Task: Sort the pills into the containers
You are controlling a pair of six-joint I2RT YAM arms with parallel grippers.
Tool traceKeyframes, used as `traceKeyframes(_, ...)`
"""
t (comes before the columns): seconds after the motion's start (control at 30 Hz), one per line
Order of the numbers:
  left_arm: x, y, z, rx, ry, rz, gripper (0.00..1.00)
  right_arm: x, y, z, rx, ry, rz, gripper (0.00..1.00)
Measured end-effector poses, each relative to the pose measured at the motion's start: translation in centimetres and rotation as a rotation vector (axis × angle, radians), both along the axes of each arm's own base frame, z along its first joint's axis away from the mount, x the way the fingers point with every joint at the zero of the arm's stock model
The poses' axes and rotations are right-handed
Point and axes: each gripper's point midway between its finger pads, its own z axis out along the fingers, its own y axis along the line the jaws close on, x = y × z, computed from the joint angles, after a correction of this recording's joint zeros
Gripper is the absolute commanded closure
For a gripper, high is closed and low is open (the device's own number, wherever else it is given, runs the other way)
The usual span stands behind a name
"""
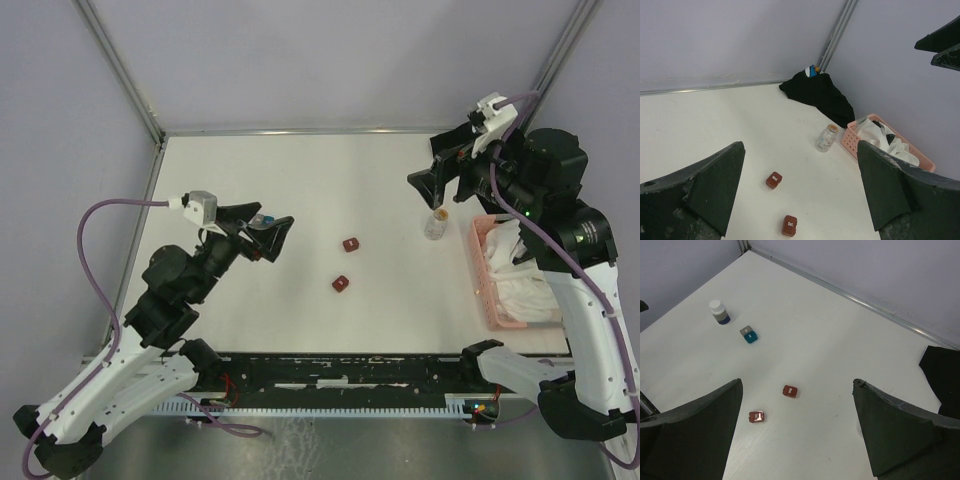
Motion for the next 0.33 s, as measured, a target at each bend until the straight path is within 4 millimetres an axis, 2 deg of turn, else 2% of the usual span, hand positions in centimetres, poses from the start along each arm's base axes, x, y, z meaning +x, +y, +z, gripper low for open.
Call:
traceKeyframes(0.13,0.3,-0.2,1.3,-0.005,-0.018,0.001,0.01,0.3,-0.2,1.5,0.040,-0.010,-0.034,0.01)
traceKeyframes(0.33,0.3,-0.2,1.9,-0.011,-0.029,0.001,0.01,0.5,-0.7,2.1,0.055,-0.025,-0.071,0.01)
